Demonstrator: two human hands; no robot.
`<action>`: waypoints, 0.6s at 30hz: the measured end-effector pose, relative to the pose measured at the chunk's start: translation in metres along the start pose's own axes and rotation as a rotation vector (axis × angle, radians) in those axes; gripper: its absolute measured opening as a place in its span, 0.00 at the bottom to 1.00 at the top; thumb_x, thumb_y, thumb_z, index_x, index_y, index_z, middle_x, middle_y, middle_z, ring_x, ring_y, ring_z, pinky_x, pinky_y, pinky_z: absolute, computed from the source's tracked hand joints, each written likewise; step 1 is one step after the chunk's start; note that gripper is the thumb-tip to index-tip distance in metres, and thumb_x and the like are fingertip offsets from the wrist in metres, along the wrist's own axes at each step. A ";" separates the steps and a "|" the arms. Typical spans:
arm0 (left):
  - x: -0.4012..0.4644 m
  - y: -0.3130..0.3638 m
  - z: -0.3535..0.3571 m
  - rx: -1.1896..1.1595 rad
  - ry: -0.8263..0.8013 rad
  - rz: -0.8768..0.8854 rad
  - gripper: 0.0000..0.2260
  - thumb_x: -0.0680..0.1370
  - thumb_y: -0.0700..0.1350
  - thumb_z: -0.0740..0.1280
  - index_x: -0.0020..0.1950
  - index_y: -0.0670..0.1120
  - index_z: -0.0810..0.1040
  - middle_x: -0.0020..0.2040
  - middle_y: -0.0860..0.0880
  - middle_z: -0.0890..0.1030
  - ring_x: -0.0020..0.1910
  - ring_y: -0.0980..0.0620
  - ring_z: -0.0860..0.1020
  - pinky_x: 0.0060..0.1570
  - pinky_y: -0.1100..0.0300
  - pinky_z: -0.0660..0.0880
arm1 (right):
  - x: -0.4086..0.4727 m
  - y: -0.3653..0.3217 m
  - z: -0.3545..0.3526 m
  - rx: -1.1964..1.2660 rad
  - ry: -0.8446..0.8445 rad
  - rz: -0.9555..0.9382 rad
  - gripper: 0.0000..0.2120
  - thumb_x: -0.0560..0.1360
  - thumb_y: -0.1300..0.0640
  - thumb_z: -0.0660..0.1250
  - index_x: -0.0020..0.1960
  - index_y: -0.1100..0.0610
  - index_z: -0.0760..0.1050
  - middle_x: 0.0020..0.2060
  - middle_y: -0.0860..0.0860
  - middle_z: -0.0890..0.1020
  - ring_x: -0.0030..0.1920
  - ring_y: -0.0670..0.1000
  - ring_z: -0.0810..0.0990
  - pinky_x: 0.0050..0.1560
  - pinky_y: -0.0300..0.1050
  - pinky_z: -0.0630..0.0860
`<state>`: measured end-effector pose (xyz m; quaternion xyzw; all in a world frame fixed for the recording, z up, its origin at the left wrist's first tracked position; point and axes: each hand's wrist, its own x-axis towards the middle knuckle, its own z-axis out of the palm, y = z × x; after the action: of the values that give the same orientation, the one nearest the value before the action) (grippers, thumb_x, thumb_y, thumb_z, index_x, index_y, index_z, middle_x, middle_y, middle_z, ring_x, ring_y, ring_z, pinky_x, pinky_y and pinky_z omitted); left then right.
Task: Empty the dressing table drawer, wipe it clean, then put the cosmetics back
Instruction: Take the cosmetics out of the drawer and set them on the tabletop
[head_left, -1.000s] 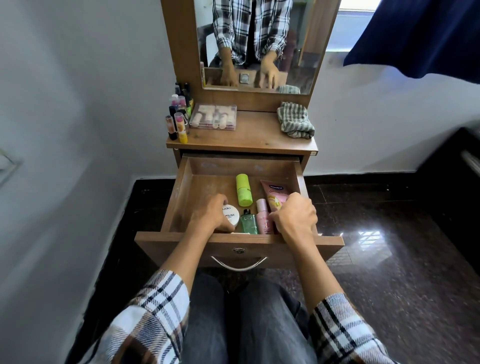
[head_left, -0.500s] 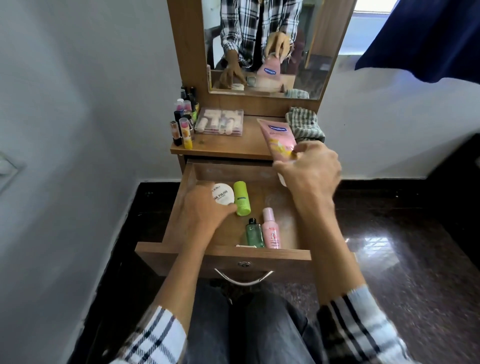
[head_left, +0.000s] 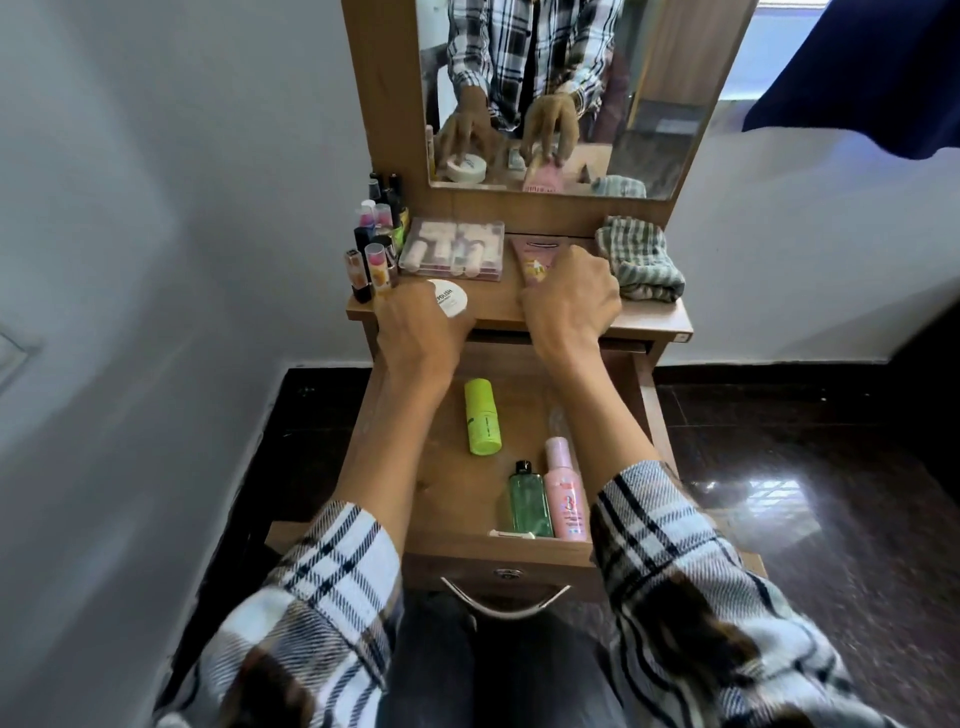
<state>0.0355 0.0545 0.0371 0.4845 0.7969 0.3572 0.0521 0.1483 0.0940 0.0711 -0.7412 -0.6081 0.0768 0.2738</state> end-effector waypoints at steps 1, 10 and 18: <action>0.002 -0.001 0.002 0.009 0.006 0.003 0.17 0.69 0.50 0.72 0.51 0.40 0.81 0.50 0.41 0.81 0.51 0.42 0.76 0.39 0.56 0.68 | 0.001 0.000 0.003 -0.008 0.010 -0.014 0.09 0.76 0.60 0.66 0.56 0.58 0.78 0.52 0.56 0.81 0.55 0.58 0.78 0.41 0.45 0.69; 0.003 -0.001 0.015 0.206 0.061 0.121 0.18 0.77 0.48 0.66 0.62 0.38 0.75 0.64 0.42 0.73 0.59 0.43 0.72 0.51 0.53 0.72 | 0.004 0.001 0.014 0.024 0.057 -0.052 0.10 0.76 0.54 0.67 0.54 0.57 0.80 0.51 0.56 0.81 0.55 0.59 0.78 0.42 0.45 0.67; 0.004 -0.006 0.021 0.257 0.110 0.156 0.16 0.78 0.44 0.66 0.64 0.39 0.73 0.61 0.42 0.75 0.56 0.44 0.74 0.48 0.55 0.73 | 0.002 0.006 0.014 0.054 0.057 -0.060 0.17 0.73 0.50 0.69 0.58 0.58 0.78 0.53 0.56 0.80 0.56 0.58 0.77 0.49 0.48 0.73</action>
<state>0.0383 0.0673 0.0190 0.5274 0.7976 0.2811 -0.0819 0.1477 0.0991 0.0567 -0.7169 -0.6197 0.0640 0.3130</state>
